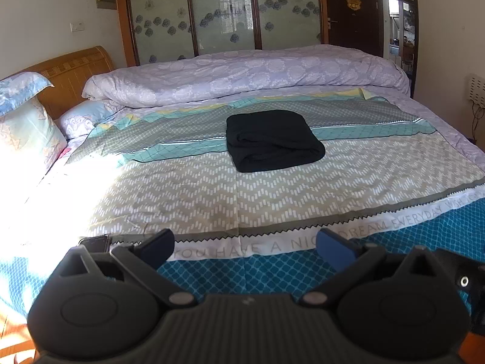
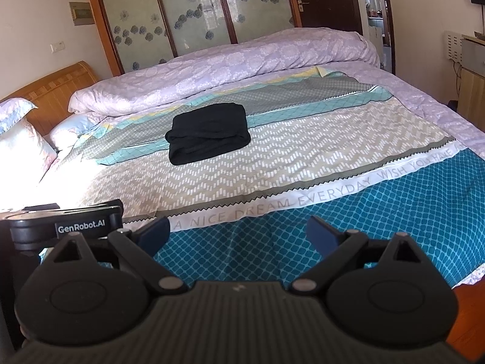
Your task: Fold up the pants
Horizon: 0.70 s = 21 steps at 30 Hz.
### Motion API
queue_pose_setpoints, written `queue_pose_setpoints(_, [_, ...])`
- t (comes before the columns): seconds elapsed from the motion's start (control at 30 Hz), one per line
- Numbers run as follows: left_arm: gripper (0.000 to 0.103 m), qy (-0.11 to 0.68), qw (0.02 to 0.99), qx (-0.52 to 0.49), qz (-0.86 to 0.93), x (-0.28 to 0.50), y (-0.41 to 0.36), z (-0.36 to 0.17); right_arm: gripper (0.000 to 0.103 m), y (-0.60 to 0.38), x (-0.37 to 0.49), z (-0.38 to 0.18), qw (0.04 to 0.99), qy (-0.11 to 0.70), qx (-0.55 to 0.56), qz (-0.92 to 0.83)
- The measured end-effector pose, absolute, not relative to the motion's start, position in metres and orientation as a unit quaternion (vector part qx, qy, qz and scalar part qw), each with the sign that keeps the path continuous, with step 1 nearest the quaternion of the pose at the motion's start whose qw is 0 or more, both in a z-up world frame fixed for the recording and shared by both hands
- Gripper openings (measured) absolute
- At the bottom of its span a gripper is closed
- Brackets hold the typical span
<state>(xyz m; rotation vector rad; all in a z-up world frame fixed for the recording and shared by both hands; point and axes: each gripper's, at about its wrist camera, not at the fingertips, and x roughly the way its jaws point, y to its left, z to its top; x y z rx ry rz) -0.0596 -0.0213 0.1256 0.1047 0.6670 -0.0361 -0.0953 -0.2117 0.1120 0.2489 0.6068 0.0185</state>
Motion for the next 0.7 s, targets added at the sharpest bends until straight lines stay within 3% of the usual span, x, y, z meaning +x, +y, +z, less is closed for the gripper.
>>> queue_pose_setpoints(0.7, [0.103,0.331,0.942,0.046,-0.016,-0.0588,-0.0198,0.1258,0.098,-0.2087,-0.0960,0.1113,0.948,0.296,0.120,0.009])
